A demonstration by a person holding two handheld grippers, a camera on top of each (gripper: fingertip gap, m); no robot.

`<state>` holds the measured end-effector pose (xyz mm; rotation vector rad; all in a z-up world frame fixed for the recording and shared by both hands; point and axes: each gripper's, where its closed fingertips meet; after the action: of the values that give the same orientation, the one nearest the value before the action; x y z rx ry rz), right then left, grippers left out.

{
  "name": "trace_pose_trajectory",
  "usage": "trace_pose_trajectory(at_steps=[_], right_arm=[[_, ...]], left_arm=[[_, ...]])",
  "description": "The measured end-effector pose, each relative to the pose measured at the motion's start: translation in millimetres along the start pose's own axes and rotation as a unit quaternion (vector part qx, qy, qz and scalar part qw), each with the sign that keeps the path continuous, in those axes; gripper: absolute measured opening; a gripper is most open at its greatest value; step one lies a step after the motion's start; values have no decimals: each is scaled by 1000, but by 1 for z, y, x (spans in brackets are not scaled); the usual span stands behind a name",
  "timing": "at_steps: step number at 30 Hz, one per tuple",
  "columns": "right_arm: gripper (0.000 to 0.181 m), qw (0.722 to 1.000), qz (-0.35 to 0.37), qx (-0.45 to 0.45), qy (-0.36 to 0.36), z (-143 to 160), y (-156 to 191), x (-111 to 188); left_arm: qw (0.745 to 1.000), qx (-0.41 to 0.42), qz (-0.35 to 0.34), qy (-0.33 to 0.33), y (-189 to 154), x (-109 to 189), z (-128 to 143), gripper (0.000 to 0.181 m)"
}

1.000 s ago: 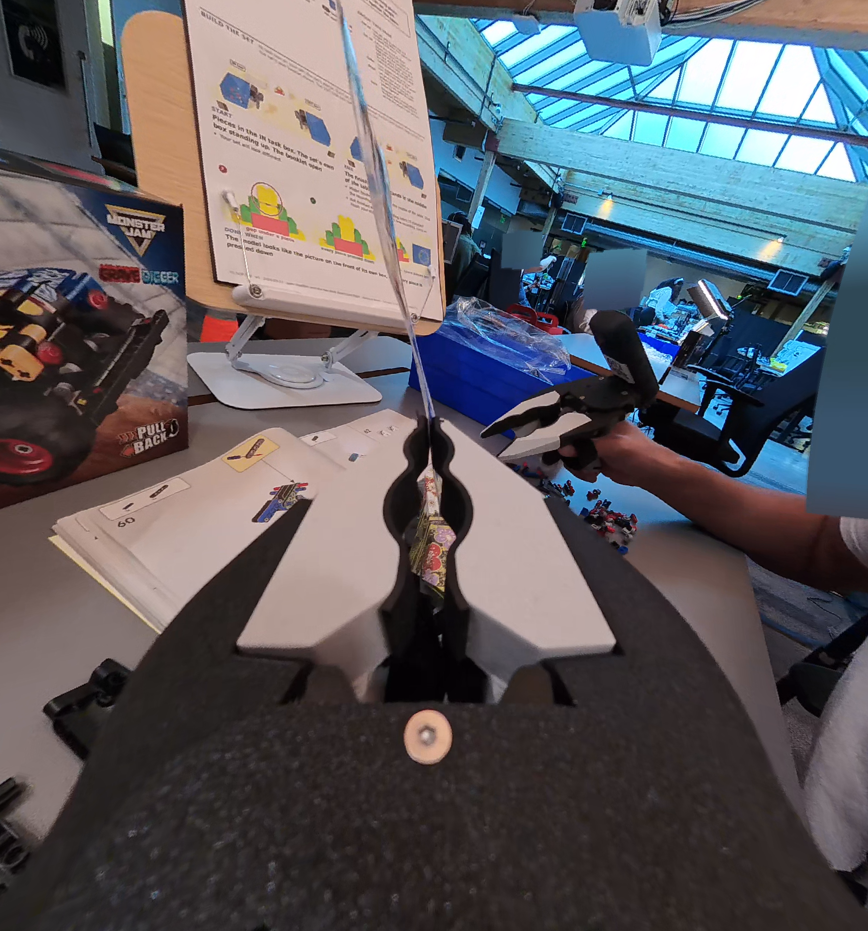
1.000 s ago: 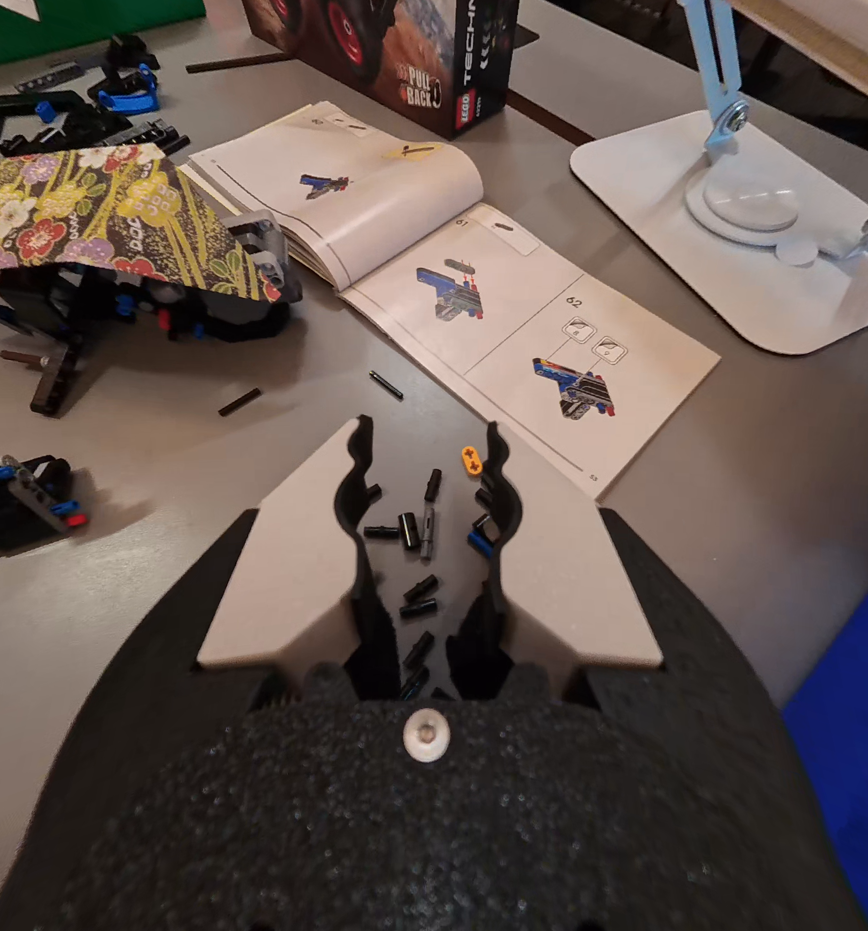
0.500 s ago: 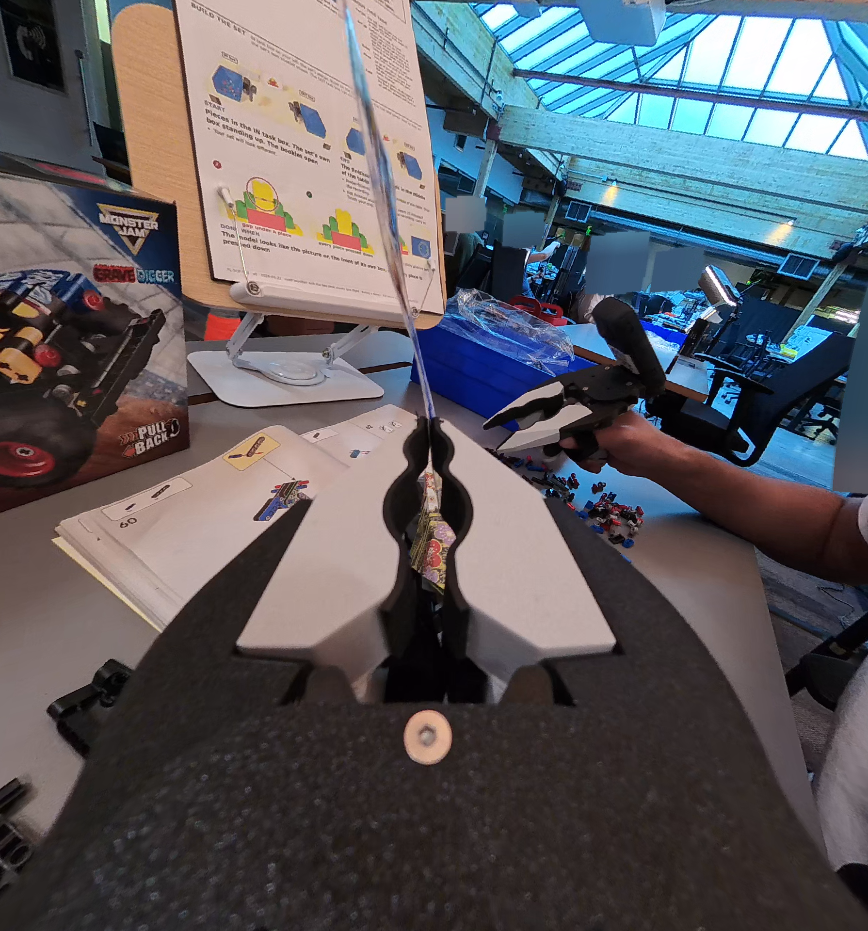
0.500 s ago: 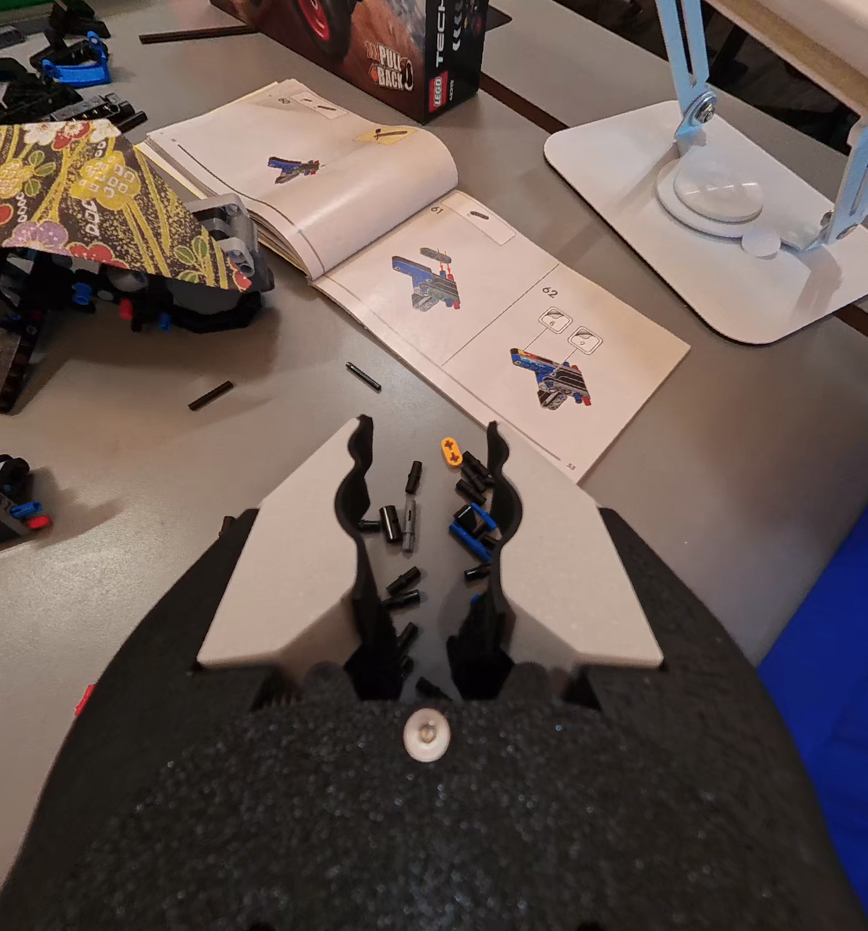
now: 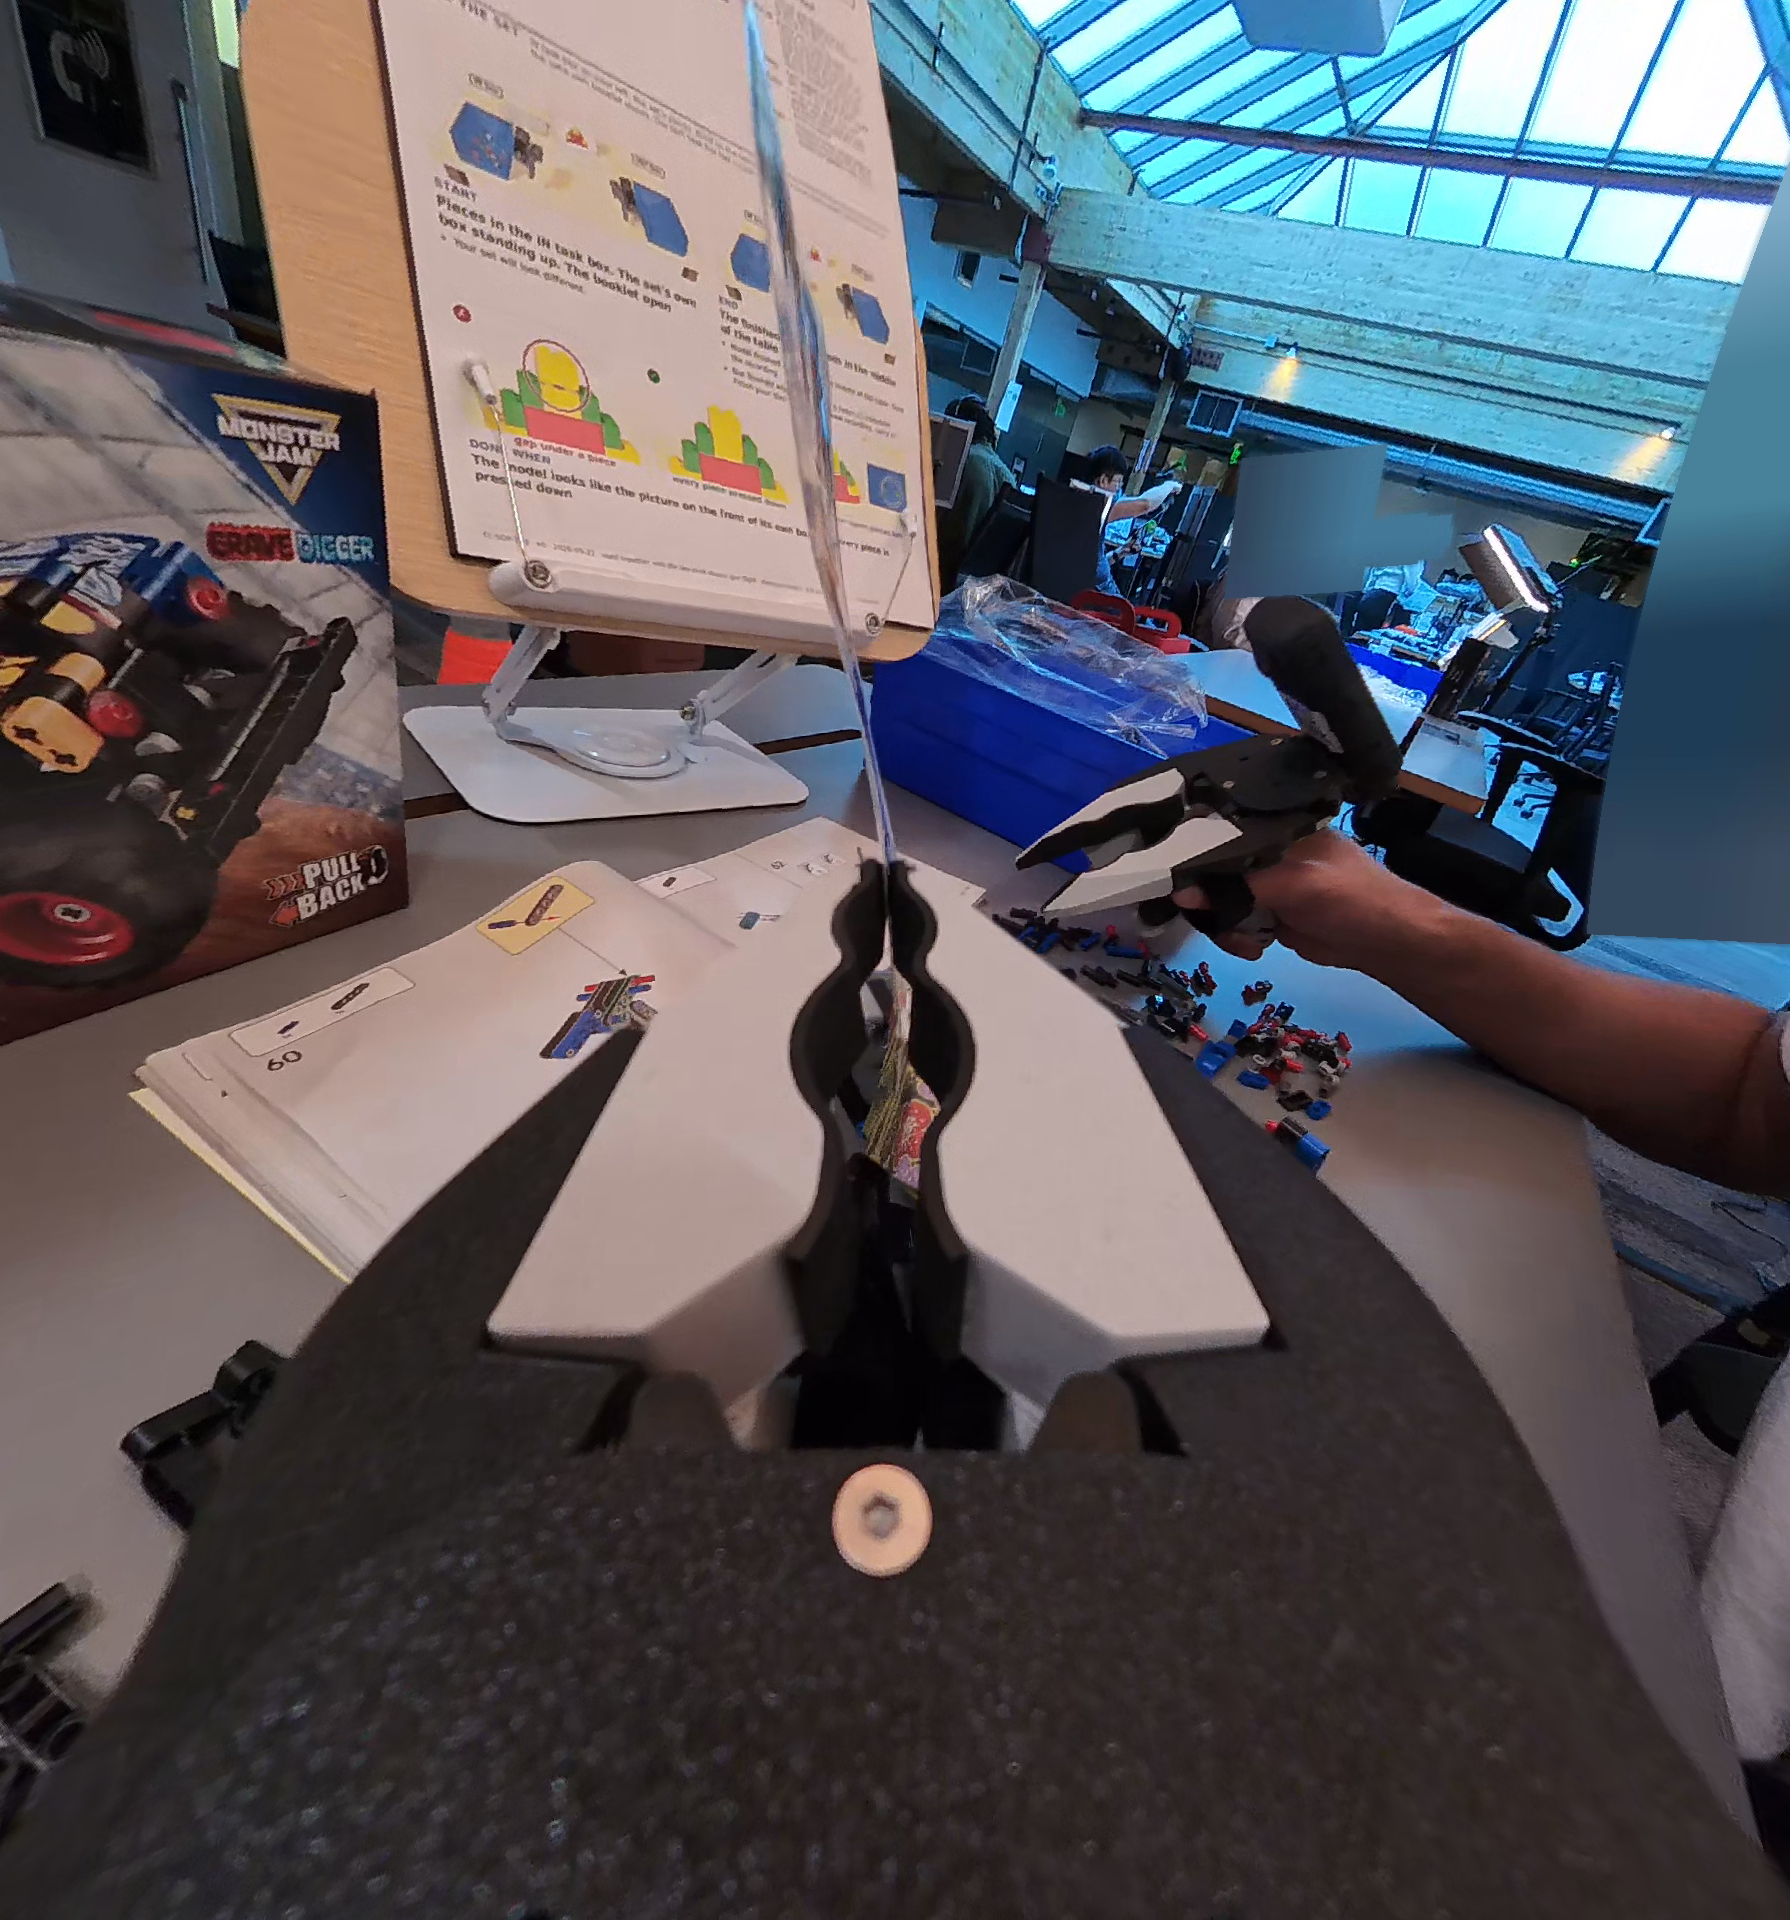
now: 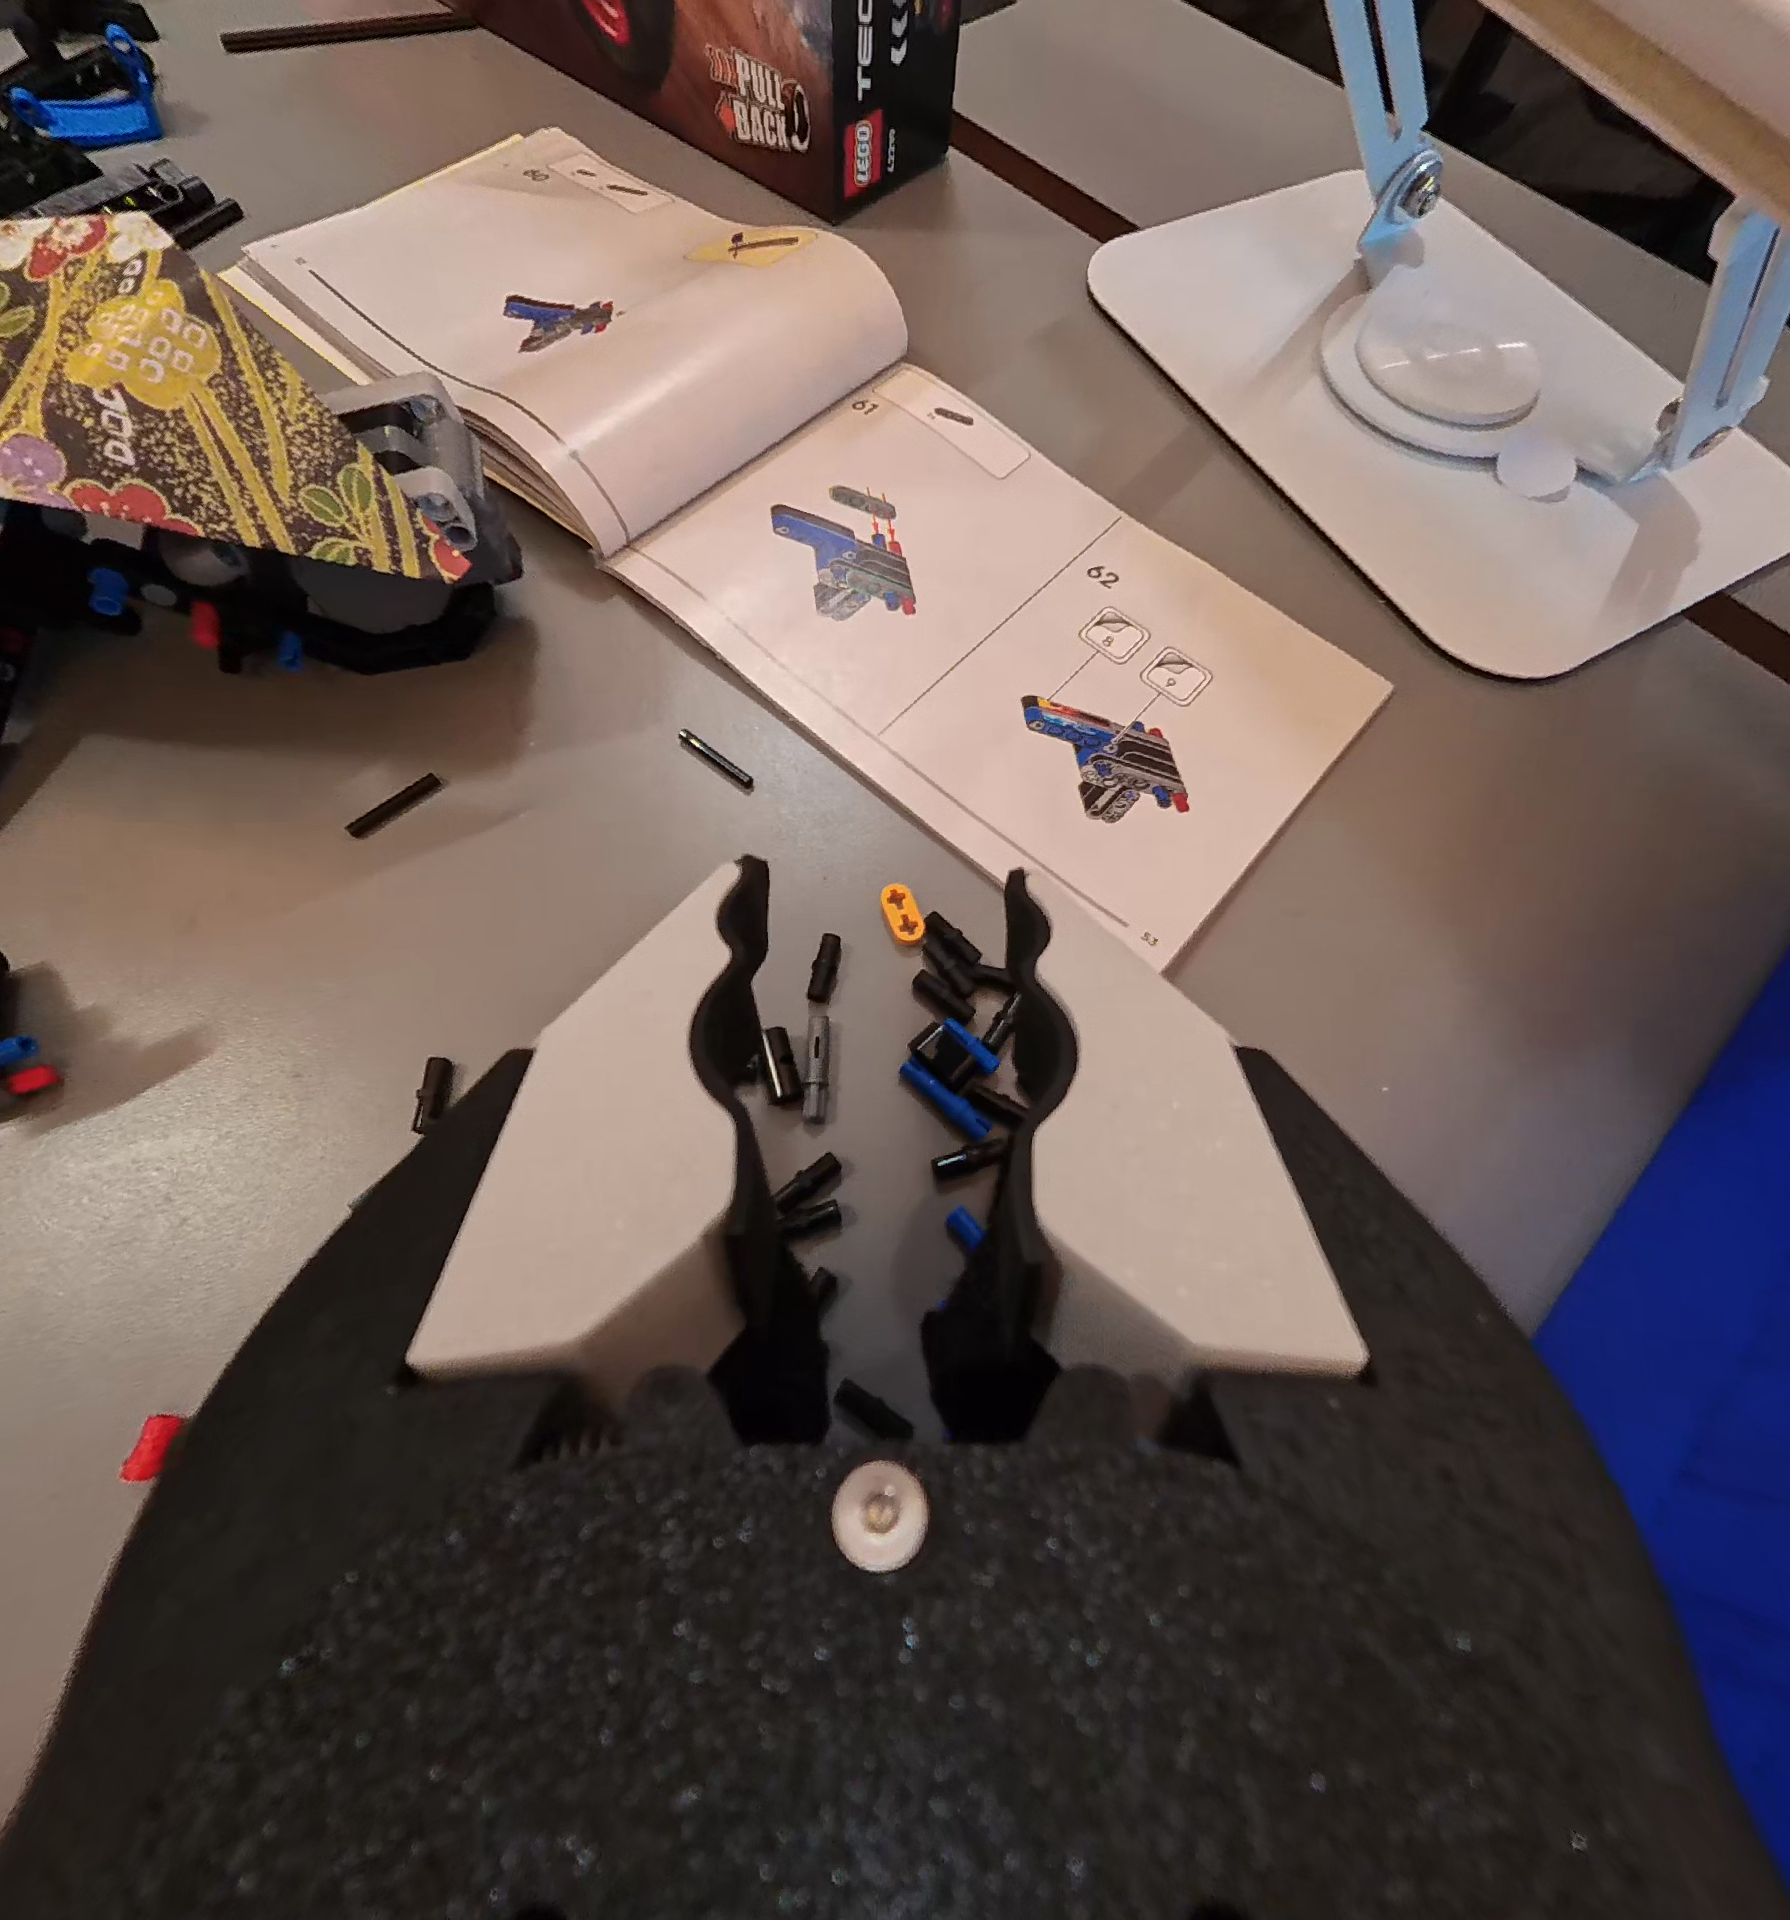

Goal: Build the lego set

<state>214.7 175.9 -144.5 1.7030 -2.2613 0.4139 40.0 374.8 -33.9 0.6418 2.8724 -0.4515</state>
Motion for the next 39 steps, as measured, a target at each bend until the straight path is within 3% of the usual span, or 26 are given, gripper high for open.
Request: trace_pose_trajectory(at_steps=[23, 39], right_arm=[[44, 1000, 9, 4, 7, 7, -12, 1], [40, 999, 5, 40, -14, -7, 3, 2]], left_arm=[[998, 50, -20, 19, 32, 2, 17, 0], [1000, 9, 7, -10, 2, 2, -5, 0]])
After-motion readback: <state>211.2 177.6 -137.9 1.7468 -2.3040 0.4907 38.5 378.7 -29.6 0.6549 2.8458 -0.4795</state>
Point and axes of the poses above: each gripper's, where its closed fingertips meet, x back along the fingers, z out of its underside, y = z × x across the jaws, and after that the axes turned 12 degrees about -y, right-handed
